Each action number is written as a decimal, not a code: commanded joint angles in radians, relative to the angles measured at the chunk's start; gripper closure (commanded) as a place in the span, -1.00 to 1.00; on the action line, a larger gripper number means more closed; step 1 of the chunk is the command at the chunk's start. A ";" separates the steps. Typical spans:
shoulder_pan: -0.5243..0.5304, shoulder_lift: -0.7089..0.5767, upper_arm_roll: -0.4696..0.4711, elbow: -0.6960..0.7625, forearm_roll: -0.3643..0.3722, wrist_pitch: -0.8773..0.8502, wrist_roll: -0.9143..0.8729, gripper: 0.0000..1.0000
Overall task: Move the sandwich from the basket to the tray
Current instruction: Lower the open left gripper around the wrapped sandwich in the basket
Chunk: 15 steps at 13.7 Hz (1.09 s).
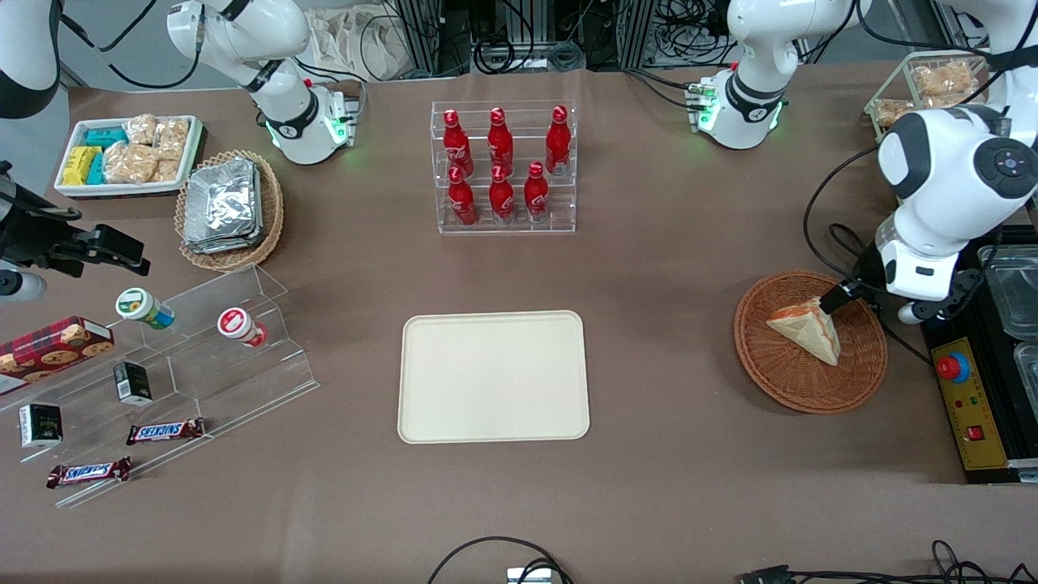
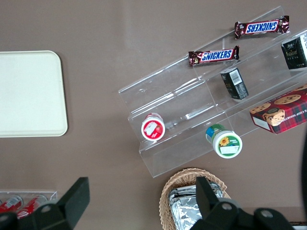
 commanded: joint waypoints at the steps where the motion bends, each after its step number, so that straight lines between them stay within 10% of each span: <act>1: 0.006 0.018 -0.002 -0.068 -0.008 0.117 -0.059 -1.00; 15: 0.020 0.205 -0.002 -0.153 -0.008 0.448 -0.139 -1.00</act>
